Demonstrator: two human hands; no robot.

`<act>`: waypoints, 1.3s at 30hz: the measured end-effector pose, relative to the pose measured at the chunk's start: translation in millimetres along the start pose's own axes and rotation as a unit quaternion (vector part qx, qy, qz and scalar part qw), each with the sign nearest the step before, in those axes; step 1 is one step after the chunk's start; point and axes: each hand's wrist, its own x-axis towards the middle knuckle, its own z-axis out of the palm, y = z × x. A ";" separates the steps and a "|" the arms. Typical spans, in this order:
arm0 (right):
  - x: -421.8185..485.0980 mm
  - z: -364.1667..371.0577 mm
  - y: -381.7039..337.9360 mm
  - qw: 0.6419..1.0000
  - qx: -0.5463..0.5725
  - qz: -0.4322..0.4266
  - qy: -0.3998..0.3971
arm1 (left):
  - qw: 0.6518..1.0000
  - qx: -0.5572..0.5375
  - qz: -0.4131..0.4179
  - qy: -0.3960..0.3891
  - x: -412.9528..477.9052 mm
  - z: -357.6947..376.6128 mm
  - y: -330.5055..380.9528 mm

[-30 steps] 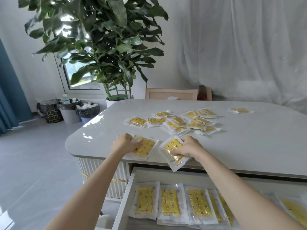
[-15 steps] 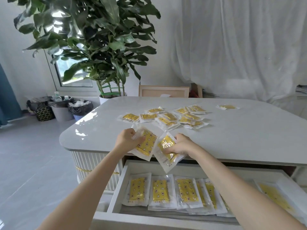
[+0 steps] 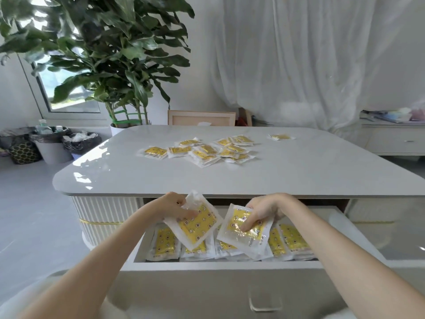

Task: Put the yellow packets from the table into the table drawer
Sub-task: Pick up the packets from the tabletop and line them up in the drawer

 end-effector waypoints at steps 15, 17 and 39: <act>42.1 10.2 87.4 0.955 0.137 0.134 0.228 | 0.962 -0.188 -0.189 -0.064 49.3 62.9 -25.7; 47.3 11.5 91.7 0.944 0.162 0.142 0.250 | 0.956 -0.211 -0.199 -0.050 51.9 67.4 -25.4; 72.8 27.3 107.1 0.910 -0.099 0.170 0.364 | 0.971 0.010 -0.218 0.100 42.5 39.0 -62.5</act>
